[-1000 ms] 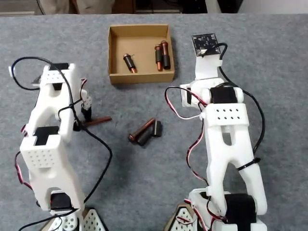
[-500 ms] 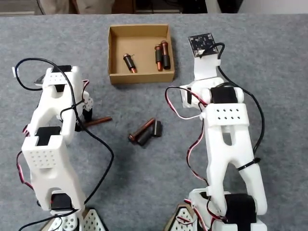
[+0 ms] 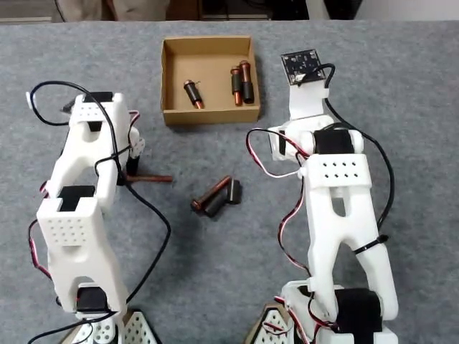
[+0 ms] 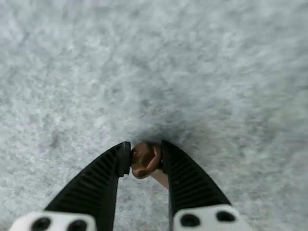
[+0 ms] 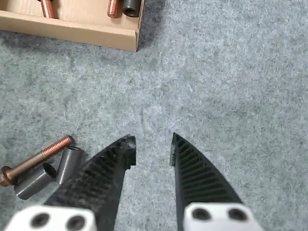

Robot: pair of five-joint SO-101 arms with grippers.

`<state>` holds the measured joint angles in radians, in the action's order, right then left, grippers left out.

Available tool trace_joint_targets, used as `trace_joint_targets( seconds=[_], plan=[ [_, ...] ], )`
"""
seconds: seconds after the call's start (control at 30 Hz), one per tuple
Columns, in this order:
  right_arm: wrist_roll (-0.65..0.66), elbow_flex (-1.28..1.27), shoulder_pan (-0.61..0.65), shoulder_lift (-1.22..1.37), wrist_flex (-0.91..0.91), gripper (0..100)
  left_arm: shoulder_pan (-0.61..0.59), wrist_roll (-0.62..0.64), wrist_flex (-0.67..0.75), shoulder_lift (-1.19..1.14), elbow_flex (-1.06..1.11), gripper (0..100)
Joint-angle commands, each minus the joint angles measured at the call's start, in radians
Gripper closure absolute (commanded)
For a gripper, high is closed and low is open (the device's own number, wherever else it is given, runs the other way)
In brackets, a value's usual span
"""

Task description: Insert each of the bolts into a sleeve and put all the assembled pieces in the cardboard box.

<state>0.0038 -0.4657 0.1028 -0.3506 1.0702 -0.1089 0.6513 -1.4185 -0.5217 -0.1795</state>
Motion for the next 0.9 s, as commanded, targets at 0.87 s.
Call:
trace_joint_targets(
  seconds=[0.87],
  plan=[
    [0.005,-0.189,0.01,-0.019,-0.249,87.1,0.137,-1.172,-0.233,-0.214,-0.534,79]
  ],
)
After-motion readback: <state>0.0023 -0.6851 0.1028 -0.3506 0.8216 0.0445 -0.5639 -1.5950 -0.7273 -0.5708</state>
